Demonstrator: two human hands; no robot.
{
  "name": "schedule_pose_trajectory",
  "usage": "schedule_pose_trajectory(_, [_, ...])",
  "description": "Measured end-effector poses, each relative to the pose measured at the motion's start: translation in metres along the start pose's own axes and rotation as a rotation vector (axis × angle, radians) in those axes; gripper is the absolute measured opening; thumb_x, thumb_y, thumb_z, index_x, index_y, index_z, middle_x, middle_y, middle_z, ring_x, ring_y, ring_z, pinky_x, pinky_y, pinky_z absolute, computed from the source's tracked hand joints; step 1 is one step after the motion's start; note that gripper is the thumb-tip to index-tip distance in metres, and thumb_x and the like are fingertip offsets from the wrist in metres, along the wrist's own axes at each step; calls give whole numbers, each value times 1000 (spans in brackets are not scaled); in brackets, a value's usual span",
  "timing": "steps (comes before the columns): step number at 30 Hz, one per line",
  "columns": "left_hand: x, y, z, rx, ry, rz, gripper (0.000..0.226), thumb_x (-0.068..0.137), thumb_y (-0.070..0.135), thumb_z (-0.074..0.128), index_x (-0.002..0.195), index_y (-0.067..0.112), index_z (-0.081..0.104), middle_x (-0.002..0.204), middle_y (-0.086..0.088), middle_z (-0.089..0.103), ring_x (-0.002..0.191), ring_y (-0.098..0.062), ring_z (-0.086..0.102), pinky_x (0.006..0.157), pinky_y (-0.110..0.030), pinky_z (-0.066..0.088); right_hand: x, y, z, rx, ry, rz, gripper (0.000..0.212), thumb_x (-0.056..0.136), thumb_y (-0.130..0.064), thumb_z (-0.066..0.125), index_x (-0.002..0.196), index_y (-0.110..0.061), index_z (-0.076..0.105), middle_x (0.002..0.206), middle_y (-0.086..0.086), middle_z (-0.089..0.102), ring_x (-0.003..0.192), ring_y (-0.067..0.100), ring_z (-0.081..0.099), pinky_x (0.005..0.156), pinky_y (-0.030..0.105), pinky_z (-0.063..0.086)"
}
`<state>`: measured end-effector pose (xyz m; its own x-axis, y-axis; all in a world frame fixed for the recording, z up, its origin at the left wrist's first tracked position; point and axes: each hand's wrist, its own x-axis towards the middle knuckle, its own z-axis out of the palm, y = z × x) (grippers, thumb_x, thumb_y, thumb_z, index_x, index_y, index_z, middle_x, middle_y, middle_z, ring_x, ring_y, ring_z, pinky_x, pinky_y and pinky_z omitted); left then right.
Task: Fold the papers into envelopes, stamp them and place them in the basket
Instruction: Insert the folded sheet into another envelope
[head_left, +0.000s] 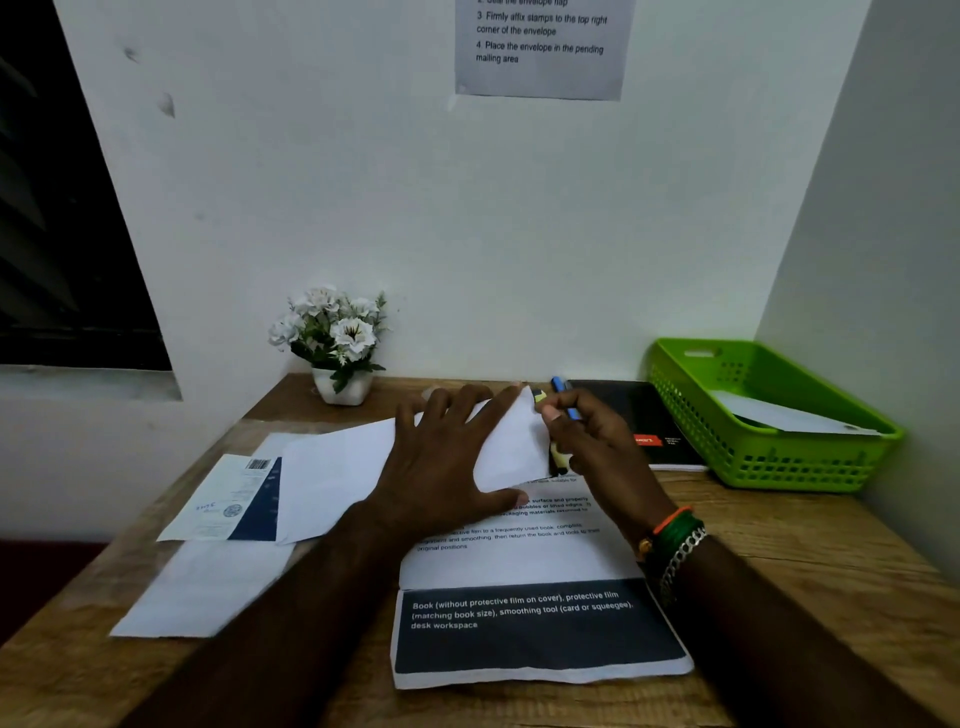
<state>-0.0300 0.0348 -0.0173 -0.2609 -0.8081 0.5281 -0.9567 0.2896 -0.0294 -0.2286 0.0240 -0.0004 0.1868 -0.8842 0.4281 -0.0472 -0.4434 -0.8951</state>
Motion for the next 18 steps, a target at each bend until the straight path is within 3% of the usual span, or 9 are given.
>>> schedule_pose_trajectory(2, [0, 0, 0, -9, 1, -3, 114, 66, 93, 47, 160, 44, 5, 149, 12, 36, 132, -20, 40, 108, -48, 27, 0, 2, -1, -43, 47, -23, 6, 95, -11, 65, 98, -6, 66, 79, -6, 64, 68, -5, 57, 65, 12, 44])
schedule_pose_trajectory(4, [-1, 0, -1, -10, 1, -9, 114, 66, 93, 48, 159, 44, 4, 150, 12, 35, 132, -20, 39, 107, -48, 27, 1, 5, -4, -163, 119, -39, 16, 85, -13, 77, 97, -14, 66, 89, -8, 69, 75, -4, 60, 70, 14, 48])
schedule_pose_trajectory(6, [-1, 2, -3, -30, 9, -15, 114, 66, 90, 51, 159, 43, 5, 151, 13, 34, 131, -19, 39, 106, -49, 29, 1, 3, -5, -135, 140, 17, 33, 77, -11, 84, 103, -16, 63, 97, -4, 69, 74, -6, 62, 64, 12, 50])
schedule_pose_trajectory(8, [-1, 4, -4, -63, 29, -16, 107, 66, 86, 56, 155, 43, 14, 150, 13, 34, 129, -19, 42, 105, -49, 31, 0, 2, -4, -26, 121, 103, 41, 76, -6, 84, 108, -12, 61, 90, -2, 69, 64, -3, 64, 53, 14, 49])
schedule_pose_trajectory(12, [0, 6, -6, -97, 49, -1, 84, 68, 83, 60, 138, 47, 30, 149, 8, 31, 129, -20, 40, 105, -46, 28, 2, 6, -2, -44, 134, 136, 30, 78, -2, 80, 100, -13, 63, 63, -11, 59, 52, 1, 57, 45, 18, 45])
schedule_pose_trajectory(18, [-2, 7, -5, -125, 20, 18, 70, 69, 82, 60, 129, 50, 43, 149, 9, 28, 134, -20, 36, 107, -51, 26, 3, 6, -2, -44, 165, 86, 18, 80, 0, 77, 90, -10, 65, 65, -2, 60, 52, 10, 58, 48, 22, 45])
